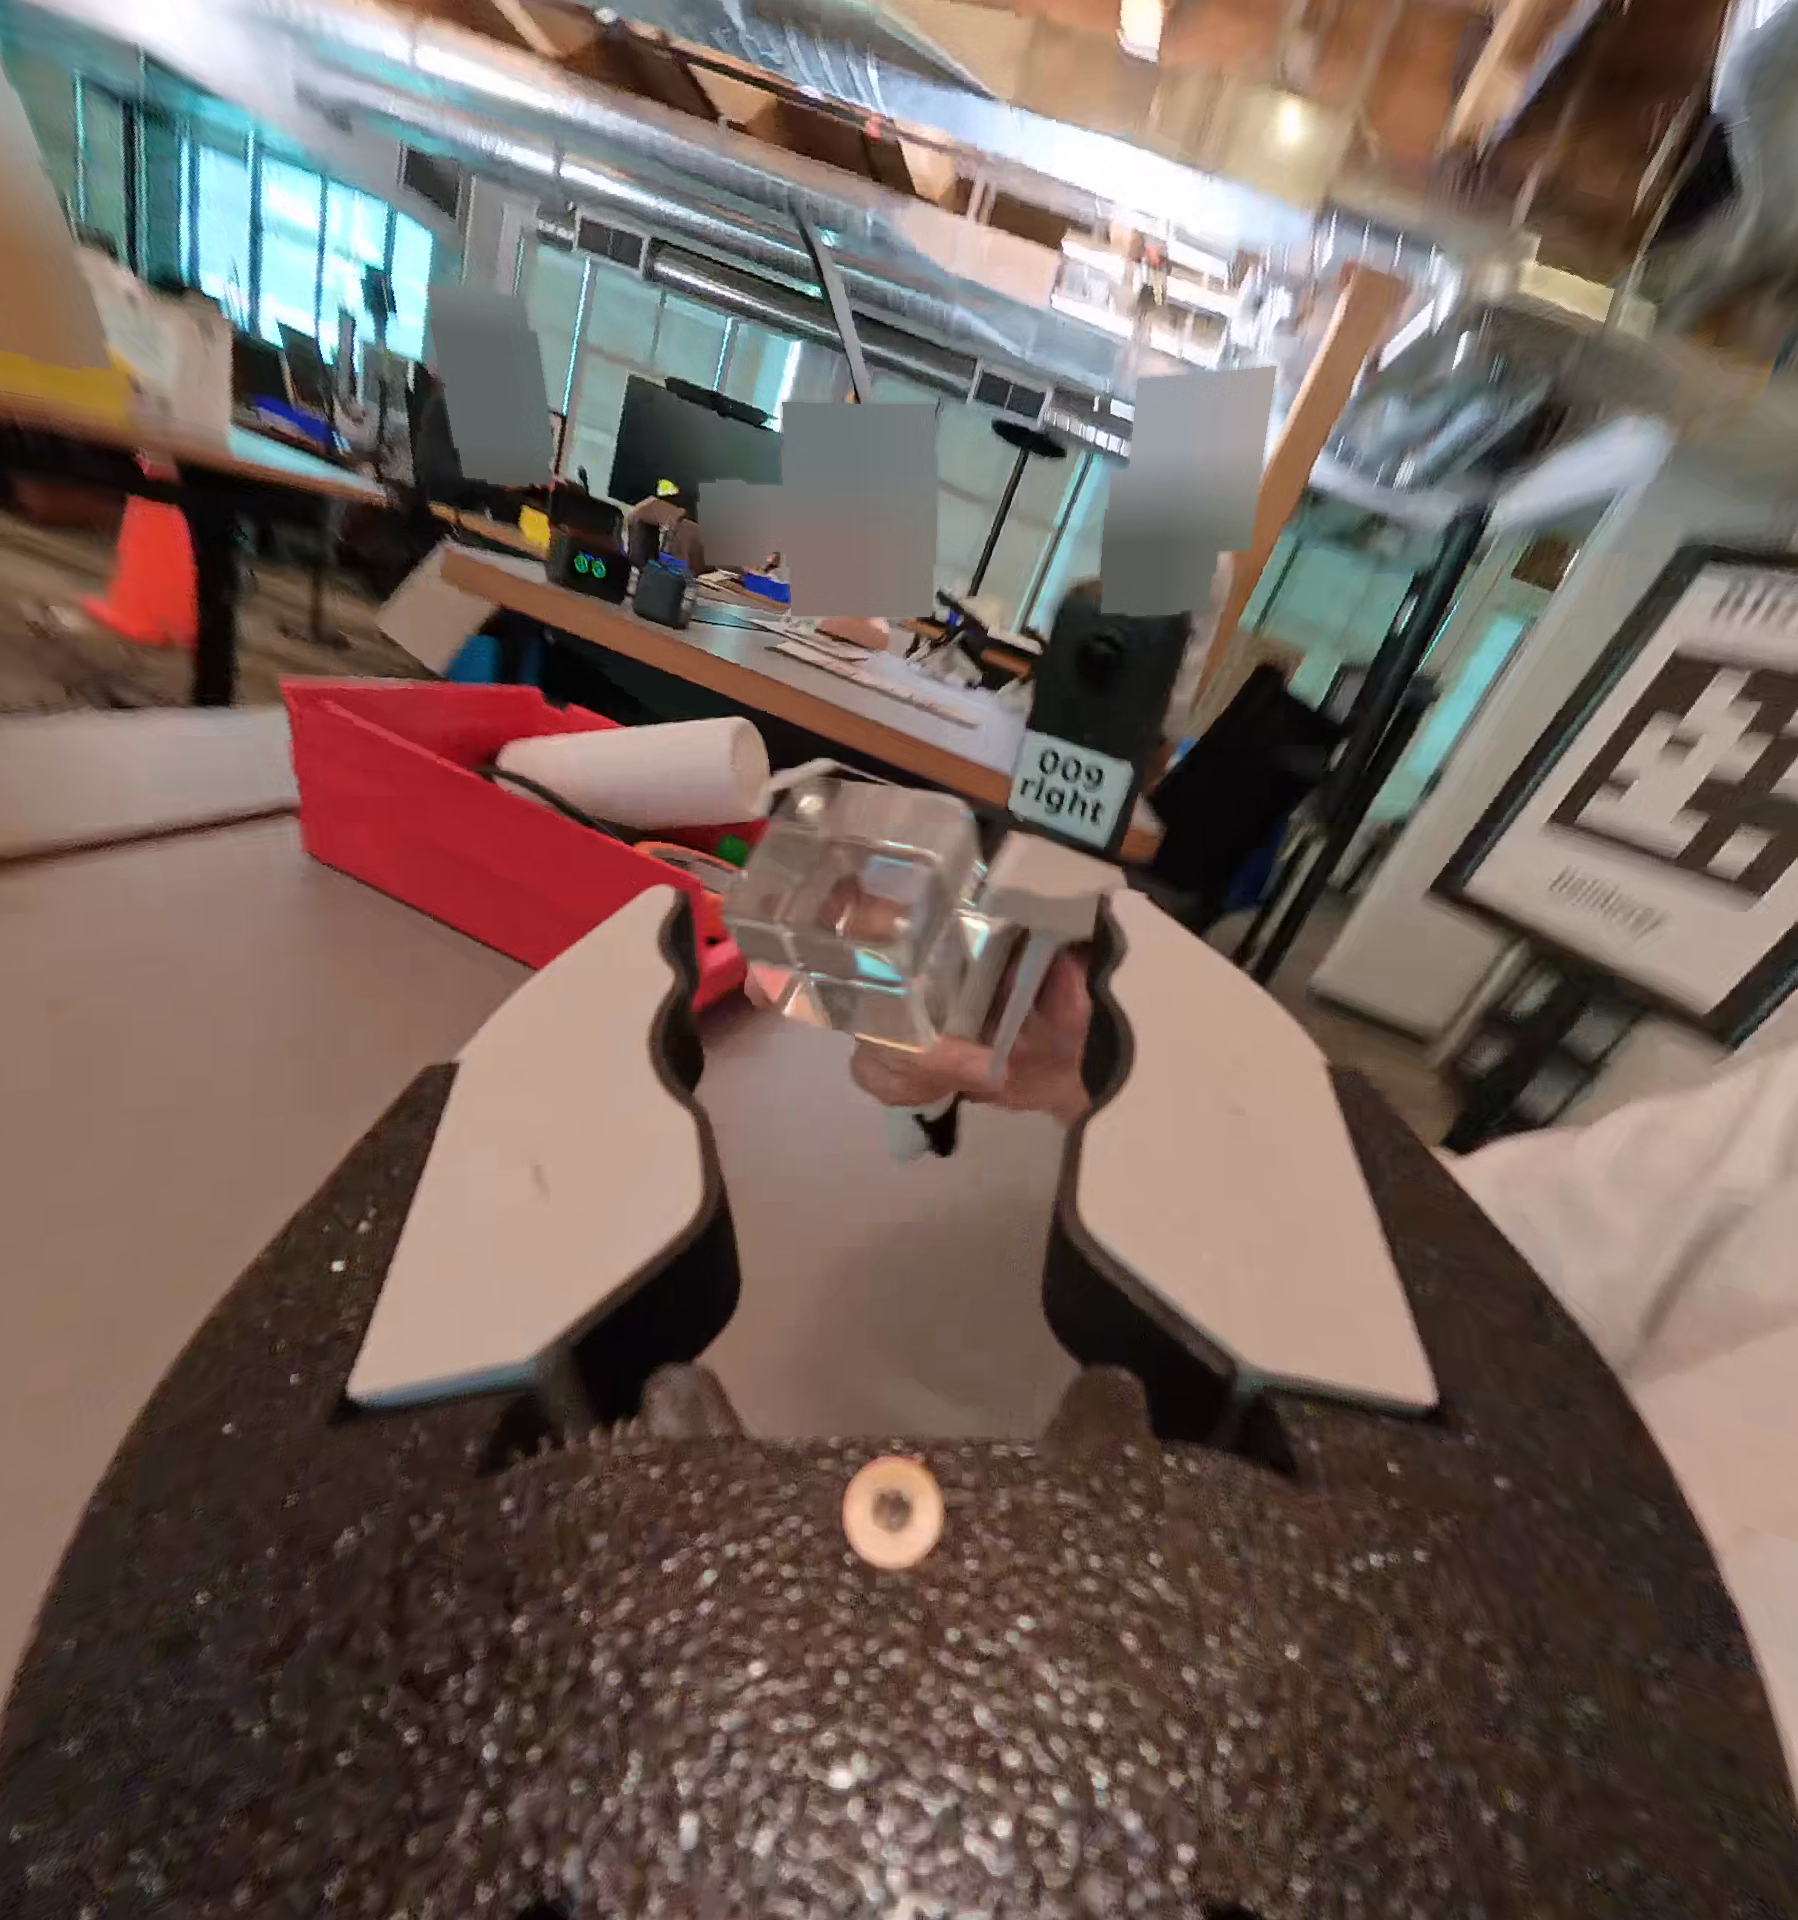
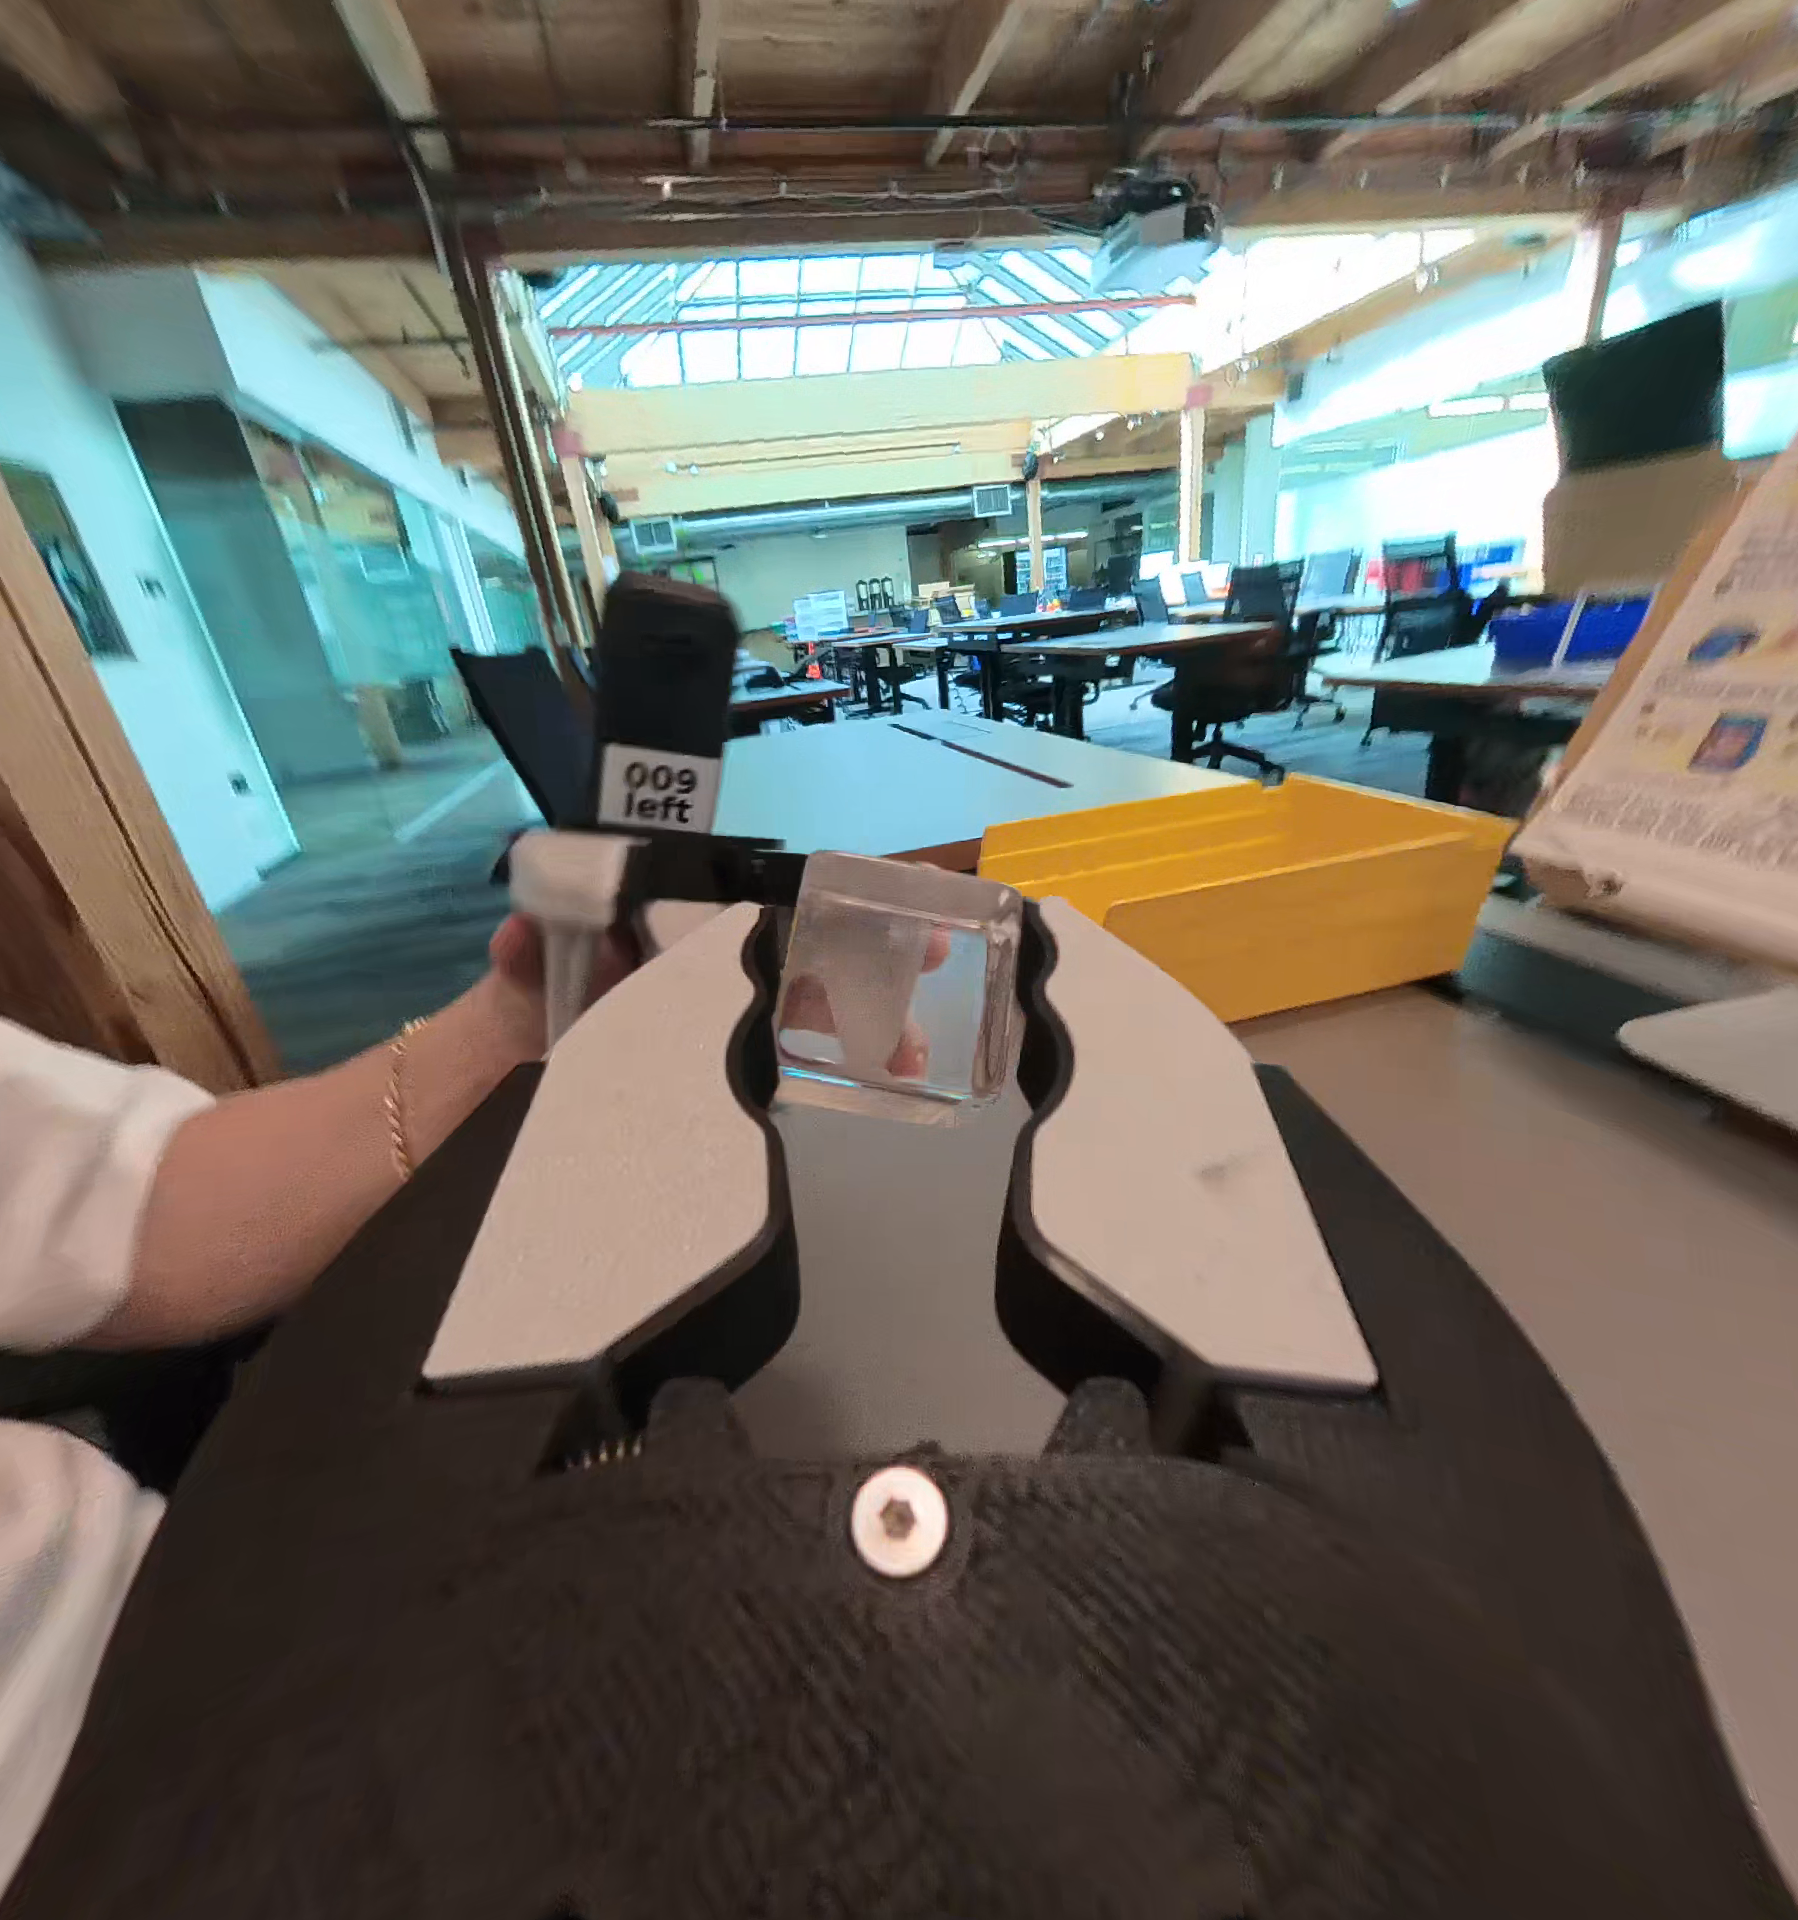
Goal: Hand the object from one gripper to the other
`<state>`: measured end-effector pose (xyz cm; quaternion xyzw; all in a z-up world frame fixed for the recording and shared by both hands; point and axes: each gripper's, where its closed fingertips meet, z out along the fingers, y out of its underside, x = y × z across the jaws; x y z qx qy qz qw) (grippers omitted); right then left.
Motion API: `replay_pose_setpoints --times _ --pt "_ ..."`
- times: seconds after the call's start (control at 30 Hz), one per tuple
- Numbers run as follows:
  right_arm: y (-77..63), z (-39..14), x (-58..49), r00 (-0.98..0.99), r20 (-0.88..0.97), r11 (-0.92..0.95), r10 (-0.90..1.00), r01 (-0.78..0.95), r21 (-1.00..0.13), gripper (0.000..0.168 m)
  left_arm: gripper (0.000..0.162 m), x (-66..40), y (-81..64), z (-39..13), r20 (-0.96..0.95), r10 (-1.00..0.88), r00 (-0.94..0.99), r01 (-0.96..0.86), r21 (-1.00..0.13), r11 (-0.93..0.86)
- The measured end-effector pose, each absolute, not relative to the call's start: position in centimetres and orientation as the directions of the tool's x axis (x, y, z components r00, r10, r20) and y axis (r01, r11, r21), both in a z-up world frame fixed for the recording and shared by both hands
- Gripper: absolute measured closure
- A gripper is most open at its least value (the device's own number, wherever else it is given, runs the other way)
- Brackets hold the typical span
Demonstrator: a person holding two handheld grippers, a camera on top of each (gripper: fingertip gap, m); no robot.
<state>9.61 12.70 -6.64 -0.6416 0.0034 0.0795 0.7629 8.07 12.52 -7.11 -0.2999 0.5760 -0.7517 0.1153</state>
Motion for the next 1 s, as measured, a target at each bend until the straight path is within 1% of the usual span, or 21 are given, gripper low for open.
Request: replay_pose_setpoints --times 0.03,0.07,0.13,0.17,0.2,0.27,0.33,0.47,0.53,0.6,0.67,0.7,0.73,0.8,0.83,0.87,0.93,1.0 --pt "12.6 -6.5 9.2 0.992 -0.044 0.171 0.115 -0.064 -0.983 0.124 0.092 8.3 12.8 -7.1 0.399 -0.484 -0.779 -0.236 -0.901 -0.364" --pt "12.5 -6.4 8.9 0.994 0.005 0.184 0.107 -0.015 -0.983 0.124 0.099 8.6 13.0 -7.5 0.457 -0.46 -0.761 -0.29 -0.874 -0.389" --pt "12.7 -6.3 8.4 0.993 0.01 0.186 0.121 -0.013 -0.983 0.124 0.091 8.9 13.1 -9.2 0.507 -0.434 -0.744 -0.372 -0.855 -0.36" --pt "12.8 -6.3 8.2 0.991 0.003 0.189 0.133 -0.022 -0.982 0.124 0.093 8.8 12.9 -9.8 0.515 -0.409 -0.753 -0.395 -0.851 -0.346" --pt "12.8 -6.2 8.1 0.99 -0.003 0.203 0.14 -0.032 -0.979 0.124 0.095 8.7 12.8 -9.9 0.511 -0.378 -0.772 -0.393 -0.851 -0.349" --pt "12.9 -6.1 7.9 0.983 -0.051 0.207 0.175 -0.088 -0.974 0.124 0.104 8.2 12.5 -9.3 0.462 -0.331 -0.823 -0.332 -0.864 -0.379" --pt "12.8 -5.8 7.8 0.976 -0.085 0.24 0.198 -0.132 -0.962 0.125 0.108 7.8 12.2 -8.8 0.417 -0.314 -0.853 -0.279 -0.872 -0.401" --pt "13.3 -6.1 7.6 0.969 -0.112 0.24 0.221 -0.166 -0.957 0.125 0.118 7.3 11.6 -8.5 0.422 -0.248 -0.872 -0.294 -0.857 -0.424" --pt "13.4 -6.2 7.5 0.969 -0.118 0.238 0.217 -0.17 -0.956 0.124 0.119 7.4 11.7 -8.7 0.402 -0.257 -0.879 -0.276 -0.868 -0.413" --pt "13.6 -6.8 7.6 0.974 -0.105 0.205 0.199 -0.146 -0.968 0.125 0.119 7.6 12.0 -9.1 0.358 -0.311 -0.88 -0.233 -0.898 -0.373" --pt "13.7 -7.4 8.1 0.985 -0.09 0.148 0.149 -0.112 -0.983 0.127 0.119 8.1 12.5 -9.4 0.273 -0.41 -0.87 -0.143 -0.936 -0.321" --pt "13.5 -7.5 8.2 0.985 -0.096 0.129 0.145 -0.115 -0.985 0.123 0.119 8.3 12.8 -9.4 0.229 -0.457 -0.859 -0.099 -0.952 -0.29" --pt "13.4 -7.6 8.4 0.981 -0.132 0.109 0.142 -0.148 -0.983 0.114 0.119 8.6 13.2 -9.4 0.183 -0.509 -0.841 -0.054 -0.965 -0.257" --pt "13.2 -8.1 9.1 0.943 -0.301 0.028 0.143 -0.307 -0.951 0.098 0.119 9.0 14.1 -9.2 0.04 -0.616 -0.786 0.072 -0.985 -0.156" --pt "13.1 -8.7 9.1 0.9 -0.405 -0.026 0.16 -0.407 -0.913 0.09 0.119 9.1 14.4 -9.3 -0.055 -0.656 -0.752 0.142 -0.987 -0.08" --pt "13.1 -9.1 8.5 0.848 -0.488 -0.079 0.204 -0.483 -0.872 0.085 0.119 9.1 14.7 -9.4 -0.157 -0.681 -0.716 0.206 -0.978 0.009" --pt "13.0 -9.3 7.4 0.752 -0.588 -0.129 0.297 -0.579 -0.805 0.089 0.119 9.0 14.8 -9.8 -0.377 -0.682 -0.626 0.327 -0.922 0.209" --pt "13.4 -9.6 7.5 0.696 -0.647 -0.138 0.312 -0.64 -0.756 0.091 0.119 8.8 14.6 -10.3 -0.547 -0.633 -0.548 0.407 -0.835 0.369"
